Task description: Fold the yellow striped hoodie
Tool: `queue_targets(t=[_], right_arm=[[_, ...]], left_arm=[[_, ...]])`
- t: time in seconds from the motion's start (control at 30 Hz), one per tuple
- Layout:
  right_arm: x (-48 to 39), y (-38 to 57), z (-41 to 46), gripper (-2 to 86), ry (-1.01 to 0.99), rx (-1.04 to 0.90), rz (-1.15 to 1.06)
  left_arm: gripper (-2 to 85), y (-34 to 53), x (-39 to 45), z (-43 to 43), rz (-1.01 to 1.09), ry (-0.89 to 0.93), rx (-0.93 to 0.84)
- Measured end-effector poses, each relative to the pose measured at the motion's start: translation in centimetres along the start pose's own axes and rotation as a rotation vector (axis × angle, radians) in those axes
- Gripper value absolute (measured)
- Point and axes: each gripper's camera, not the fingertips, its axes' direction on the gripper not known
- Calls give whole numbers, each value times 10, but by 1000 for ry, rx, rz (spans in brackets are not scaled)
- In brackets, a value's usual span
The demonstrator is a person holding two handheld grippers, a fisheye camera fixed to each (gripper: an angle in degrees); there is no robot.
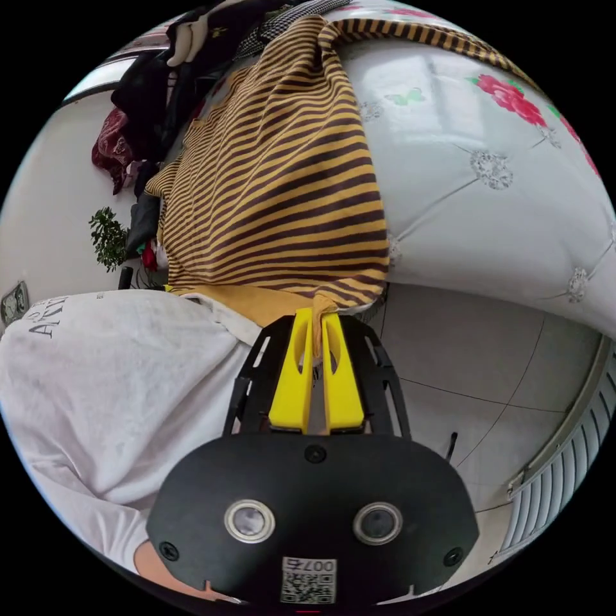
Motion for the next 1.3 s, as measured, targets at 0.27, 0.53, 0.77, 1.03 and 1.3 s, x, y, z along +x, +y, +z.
queue_targets(t=[0.27,0.53,0.77,1.03,1.3], right_arm=[[-19,2,-48,53,78,142,-38],[73,-8,-132,91,-205,710,243],[160,-72,-115,98,-496,850,533],[211,-56,-112,9,-764,1154,610],[259,67,-197,-1,-414,1148,582]], left_arm=[[19,21,2,-15,-30,-44,123],[46,-4,70,-63,90,-110,389],[57,-166,218,-36,455,-124,296],[6,-302,306,26,520,-196,176],[-9,-362,309,72,467,-183,75]])
